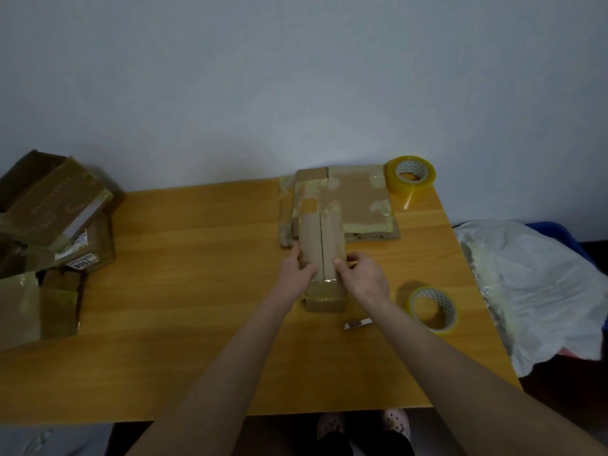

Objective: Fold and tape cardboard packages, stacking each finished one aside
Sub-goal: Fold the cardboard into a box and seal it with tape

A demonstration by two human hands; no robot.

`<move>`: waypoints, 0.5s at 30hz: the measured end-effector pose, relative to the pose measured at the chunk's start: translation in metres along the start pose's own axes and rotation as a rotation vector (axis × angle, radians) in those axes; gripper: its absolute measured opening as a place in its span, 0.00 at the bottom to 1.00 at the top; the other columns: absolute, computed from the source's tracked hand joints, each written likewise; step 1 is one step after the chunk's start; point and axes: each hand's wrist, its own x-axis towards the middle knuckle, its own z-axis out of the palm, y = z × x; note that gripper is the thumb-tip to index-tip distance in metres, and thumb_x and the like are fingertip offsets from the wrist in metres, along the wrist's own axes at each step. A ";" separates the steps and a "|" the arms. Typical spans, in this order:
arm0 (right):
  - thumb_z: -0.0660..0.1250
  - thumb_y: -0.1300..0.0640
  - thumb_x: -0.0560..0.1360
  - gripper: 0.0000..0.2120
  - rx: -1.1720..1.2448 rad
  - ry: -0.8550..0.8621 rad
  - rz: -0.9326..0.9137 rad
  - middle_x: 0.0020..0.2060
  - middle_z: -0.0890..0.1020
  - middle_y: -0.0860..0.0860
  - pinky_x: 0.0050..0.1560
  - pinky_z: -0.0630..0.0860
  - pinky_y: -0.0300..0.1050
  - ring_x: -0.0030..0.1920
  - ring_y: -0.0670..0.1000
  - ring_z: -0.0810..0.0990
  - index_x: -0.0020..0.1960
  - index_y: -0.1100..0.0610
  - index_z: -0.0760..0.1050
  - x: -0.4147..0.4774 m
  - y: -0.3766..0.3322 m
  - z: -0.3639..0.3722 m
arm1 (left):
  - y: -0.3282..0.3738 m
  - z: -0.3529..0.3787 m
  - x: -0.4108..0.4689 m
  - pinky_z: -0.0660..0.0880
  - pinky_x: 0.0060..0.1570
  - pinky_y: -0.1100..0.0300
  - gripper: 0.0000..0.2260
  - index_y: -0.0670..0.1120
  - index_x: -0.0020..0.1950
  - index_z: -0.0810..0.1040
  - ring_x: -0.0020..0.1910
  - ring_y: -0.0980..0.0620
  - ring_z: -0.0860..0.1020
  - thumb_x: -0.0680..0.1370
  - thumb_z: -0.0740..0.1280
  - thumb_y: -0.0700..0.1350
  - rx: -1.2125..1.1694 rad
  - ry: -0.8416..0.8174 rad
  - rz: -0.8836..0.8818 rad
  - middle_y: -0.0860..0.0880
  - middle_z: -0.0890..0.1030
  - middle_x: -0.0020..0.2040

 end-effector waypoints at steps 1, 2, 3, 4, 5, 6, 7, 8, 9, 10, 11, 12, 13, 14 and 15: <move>0.61 0.42 0.78 0.19 -0.014 0.008 -0.007 0.55 0.81 0.53 0.49 0.75 0.48 0.56 0.56 0.79 0.63 0.52 0.73 0.003 -0.001 0.000 | 0.000 0.001 0.003 0.70 0.66 0.49 0.30 0.48 0.79 0.52 0.70 0.47 0.67 0.80 0.63 0.42 0.015 0.012 0.008 0.47 0.63 0.75; 0.60 0.42 0.78 0.20 -0.019 0.005 -0.012 0.55 0.81 0.53 0.49 0.75 0.48 0.56 0.56 0.78 0.64 0.52 0.73 0.005 -0.001 0.001 | 0.001 0.003 0.005 0.69 0.67 0.49 0.31 0.48 0.79 0.51 0.70 0.47 0.66 0.80 0.62 0.42 0.035 0.025 0.009 0.47 0.62 0.75; 0.60 0.42 0.78 0.20 -0.017 -0.012 -0.010 0.55 0.81 0.53 0.50 0.76 0.49 0.56 0.56 0.78 0.64 0.52 0.73 0.007 -0.002 0.001 | 0.000 0.004 0.006 0.68 0.67 0.49 0.31 0.48 0.79 0.50 0.71 0.47 0.66 0.80 0.62 0.43 0.061 0.038 0.009 0.47 0.62 0.76; 0.60 0.42 0.79 0.20 -0.010 -0.039 -0.008 0.56 0.81 0.53 0.50 0.76 0.49 0.57 0.57 0.78 0.65 0.52 0.73 0.009 -0.001 0.000 | 0.000 0.005 0.006 0.68 0.68 0.50 0.30 0.48 0.79 0.49 0.71 0.46 0.66 0.81 0.61 0.44 0.103 0.056 0.014 0.46 0.61 0.76; 0.60 0.43 0.79 0.19 0.001 -0.065 -0.014 0.57 0.81 0.53 0.51 0.76 0.49 0.58 0.57 0.78 0.66 0.51 0.73 0.010 0.002 -0.003 | 0.000 0.007 0.003 0.67 0.68 0.51 0.30 0.49 0.79 0.49 0.71 0.46 0.66 0.81 0.61 0.45 0.169 0.087 0.031 0.46 0.61 0.76; 0.58 0.44 0.80 0.18 0.007 -0.071 -0.029 0.58 0.80 0.53 0.51 0.75 0.49 0.58 0.57 0.78 0.66 0.51 0.73 0.011 0.007 -0.008 | 0.000 0.008 -0.001 0.66 0.67 0.52 0.29 0.50 0.79 0.49 0.71 0.45 0.65 0.82 0.60 0.46 0.251 0.137 0.068 0.45 0.61 0.75; 0.57 0.45 0.81 0.17 -0.004 -0.044 -0.048 0.58 0.80 0.53 0.50 0.75 0.48 0.57 0.56 0.78 0.65 0.51 0.74 0.012 0.014 -0.015 | 0.001 0.009 -0.006 0.64 0.68 0.53 0.28 0.50 0.79 0.51 0.71 0.46 0.64 0.82 0.59 0.47 0.328 0.199 0.139 0.45 0.60 0.75; 0.57 0.45 0.81 0.16 -0.040 0.015 -0.058 0.56 0.81 0.53 0.46 0.75 0.48 0.54 0.56 0.78 0.63 0.51 0.74 0.011 0.024 -0.023 | 0.002 0.010 -0.012 0.62 0.69 0.54 0.26 0.50 0.78 0.54 0.72 0.47 0.62 0.82 0.59 0.48 0.391 0.251 0.227 0.46 0.59 0.75; 0.58 0.44 0.81 0.16 -0.090 0.087 -0.061 0.54 0.81 0.52 0.44 0.76 0.48 0.51 0.55 0.79 0.60 0.52 0.75 0.010 0.037 -0.031 | 0.004 0.011 -0.017 0.59 0.70 0.54 0.25 0.50 0.77 0.57 0.74 0.47 0.59 0.82 0.59 0.50 0.449 0.275 0.319 0.47 0.58 0.76; 0.60 0.42 0.79 0.15 -0.150 0.133 -0.049 0.52 0.80 0.52 0.43 0.77 0.49 0.50 0.55 0.78 0.58 0.52 0.74 0.009 0.051 -0.039 | 0.005 0.012 -0.020 0.57 0.72 0.52 0.25 0.51 0.77 0.59 0.75 0.48 0.57 0.81 0.59 0.53 0.535 0.266 0.397 0.48 0.57 0.77; 0.63 0.41 0.78 0.16 -0.228 0.134 -0.022 0.53 0.80 0.51 0.46 0.77 0.51 0.51 0.55 0.77 0.57 0.52 0.73 0.006 0.066 -0.044 | 0.004 0.012 -0.020 0.55 0.74 0.50 0.26 0.53 0.77 0.60 0.76 0.48 0.53 0.80 0.59 0.57 0.650 0.231 0.451 0.49 0.56 0.77; 0.65 0.40 0.76 0.19 -0.336 0.090 0.020 0.55 0.78 0.51 0.50 0.77 0.52 0.55 0.55 0.76 0.59 0.52 0.72 0.003 0.080 -0.048 | 0.000 0.013 -0.018 0.54 0.75 0.48 0.28 0.55 0.77 0.59 0.77 0.49 0.50 0.79 0.60 0.60 0.766 0.183 0.478 0.50 0.55 0.78; 0.65 0.39 0.75 0.22 -0.465 0.018 0.070 0.58 0.77 0.51 0.56 0.75 0.52 0.61 0.55 0.73 0.61 0.53 0.71 0.001 0.093 -0.048 | -0.003 0.014 -0.016 0.53 0.75 0.47 0.29 0.56 0.77 0.58 0.77 0.48 0.48 0.78 0.60 0.62 0.863 0.138 0.490 0.50 0.54 0.78; 0.65 0.39 0.75 0.25 -0.584 -0.052 0.112 0.63 0.75 0.52 0.62 0.71 0.53 0.65 0.56 0.70 0.65 0.54 0.69 -0.001 0.105 -0.046 | -0.007 0.015 -0.013 0.54 0.74 0.46 0.30 0.57 0.77 0.57 0.77 0.48 0.47 0.77 0.61 0.61 0.928 0.106 0.499 0.49 0.53 0.78; 0.64 0.40 0.76 0.27 -0.669 -0.093 0.133 0.66 0.73 0.53 0.67 0.67 0.54 0.69 0.57 0.66 0.69 0.54 0.67 -0.003 0.114 -0.043 | -0.011 0.016 -0.011 0.56 0.74 0.46 0.29 0.57 0.77 0.57 0.77 0.47 0.47 0.78 0.62 0.60 0.961 0.098 0.517 0.49 0.53 0.78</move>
